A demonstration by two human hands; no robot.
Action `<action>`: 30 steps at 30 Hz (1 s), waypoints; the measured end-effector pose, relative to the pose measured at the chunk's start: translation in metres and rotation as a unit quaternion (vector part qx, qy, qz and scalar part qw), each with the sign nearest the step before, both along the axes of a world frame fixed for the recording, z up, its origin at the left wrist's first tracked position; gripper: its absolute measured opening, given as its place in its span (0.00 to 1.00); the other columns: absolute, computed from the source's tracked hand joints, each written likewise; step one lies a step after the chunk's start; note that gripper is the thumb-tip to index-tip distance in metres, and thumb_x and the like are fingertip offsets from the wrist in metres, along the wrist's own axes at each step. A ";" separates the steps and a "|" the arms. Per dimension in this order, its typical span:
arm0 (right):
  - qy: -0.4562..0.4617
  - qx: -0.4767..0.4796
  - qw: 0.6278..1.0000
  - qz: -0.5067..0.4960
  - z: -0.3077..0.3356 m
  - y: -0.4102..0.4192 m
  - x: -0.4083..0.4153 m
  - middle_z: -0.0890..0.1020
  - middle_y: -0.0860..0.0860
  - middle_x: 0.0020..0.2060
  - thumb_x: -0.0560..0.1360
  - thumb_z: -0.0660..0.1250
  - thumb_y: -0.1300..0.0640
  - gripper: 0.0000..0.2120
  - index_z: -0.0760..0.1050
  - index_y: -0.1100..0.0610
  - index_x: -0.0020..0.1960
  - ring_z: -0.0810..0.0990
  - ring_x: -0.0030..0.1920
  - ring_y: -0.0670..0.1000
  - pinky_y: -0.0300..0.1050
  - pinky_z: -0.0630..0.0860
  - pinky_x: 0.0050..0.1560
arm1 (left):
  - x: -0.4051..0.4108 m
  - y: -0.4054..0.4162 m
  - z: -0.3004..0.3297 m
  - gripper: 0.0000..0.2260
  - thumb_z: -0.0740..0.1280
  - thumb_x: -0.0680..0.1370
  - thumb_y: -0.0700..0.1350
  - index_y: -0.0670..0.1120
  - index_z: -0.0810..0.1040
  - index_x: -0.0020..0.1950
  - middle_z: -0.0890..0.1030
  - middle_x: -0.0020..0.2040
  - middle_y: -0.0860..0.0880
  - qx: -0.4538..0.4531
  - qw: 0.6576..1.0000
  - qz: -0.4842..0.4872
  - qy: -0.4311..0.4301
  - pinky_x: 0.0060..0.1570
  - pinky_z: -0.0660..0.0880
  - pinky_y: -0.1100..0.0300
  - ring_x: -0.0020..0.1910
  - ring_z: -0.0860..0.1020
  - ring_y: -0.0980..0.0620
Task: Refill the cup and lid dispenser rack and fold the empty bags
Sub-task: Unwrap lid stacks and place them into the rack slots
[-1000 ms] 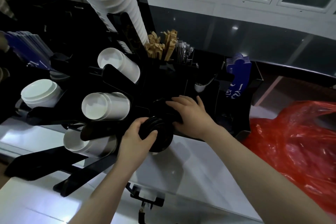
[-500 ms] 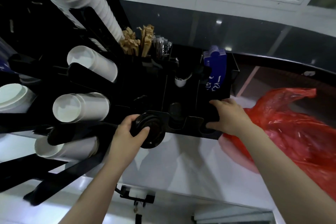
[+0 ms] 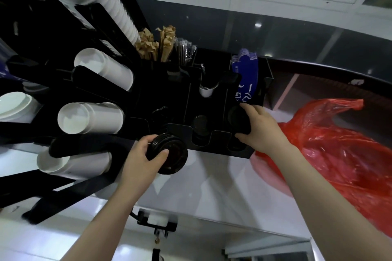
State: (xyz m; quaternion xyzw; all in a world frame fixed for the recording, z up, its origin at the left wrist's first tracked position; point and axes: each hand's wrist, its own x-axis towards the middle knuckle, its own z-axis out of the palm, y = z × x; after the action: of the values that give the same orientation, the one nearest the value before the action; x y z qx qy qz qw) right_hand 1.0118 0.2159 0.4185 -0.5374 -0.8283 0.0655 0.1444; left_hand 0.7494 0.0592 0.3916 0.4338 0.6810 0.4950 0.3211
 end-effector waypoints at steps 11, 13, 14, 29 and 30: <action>0.195 -0.121 0.963 0.139 -0.028 -0.093 -0.037 0.64 0.47 0.65 0.68 0.76 0.48 0.46 0.51 0.40 0.76 0.67 0.62 0.42 0.18 0.56 0.56 | 0.038 -0.002 -0.005 0.10 0.69 0.75 0.47 0.51 0.72 0.54 0.85 0.43 0.53 -0.005 0.987 -0.005 -0.163 0.38 0.79 0.60 0.44 0.84 0.53; 0.209 -0.144 0.956 0.147 -0.034 -0.099 -0.040 0.63 0.47 0.64 0.68 0.76 0.48 0.46 0.50 0.38 0.76 0.67 0.60 0.41 0.20 0.59 0.56 | 0.045 -0.008 -0.004 0.11 0.68 0.75 0.50 0.51 0.72 0.55 0.84 0.43 0.55 -0.004 0.987 -0.010 -0.158 0.36 0.79 0.63 0.44 0.83 0.55; 0.218 -0.150 0.952 0.151 -0.035 -0.101 -0.040 0.63 0.47 0.64 0.68 0.76 0.49 0.46 0.51 0.38 0.76 0.67 0.59 0.41 0.21 0.60 0.57 | 0.047 -0.011 -0.004 0.10 0.67 0.76 0.50 0.51 0.72 0.55 0.84 0.44 0.56 -0.006 0.988 -0.009 -0.156 0.37 0.79 0.63 0.45 0.83 0.55; 0.242 -0.134 0.929 0.244 -0.025 -0.149 -0.076 0.65 0.40 0.65 0.62 0.79 0.46 0.42 0.59 0.41 0.69 0.65 0.64 0.37 0.30 0.66 0.61 | 0.048 -0.073 0.014 0.14 0.72 0.73 0.43 0.56 0.69 0.51 0.82 0.42 0.52 0.005 0.999 0.032 -0.039 0.34 0.71 0.74 0.40 0.81 0.63; 0.243 -0.131 0.926 0.258 -0.019 -0.154 -0.080 0.65 0.37 0.65 0.62 0.78 0.46 0.42 0.59 0.41 0.69 0.64 0.65 0.35 0.28 0.65 0.61 | 0.043 -0.082 0.017 0.14 0.72 0.73 0.44 0.56 0.69 0.51 0.83 0.41 0.52 0.013 0.999 0.026 -0.039 0.34 0.72 0.74 0.40 0.81 0.62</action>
State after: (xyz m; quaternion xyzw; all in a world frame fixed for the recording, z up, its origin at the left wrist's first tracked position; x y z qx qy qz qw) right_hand 0.9322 0.0614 0.3996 -0.2870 -0.8620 0.3366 0.2475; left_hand 0.7924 -0.0226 0.4088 0.3998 0.6727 0.5285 0.3290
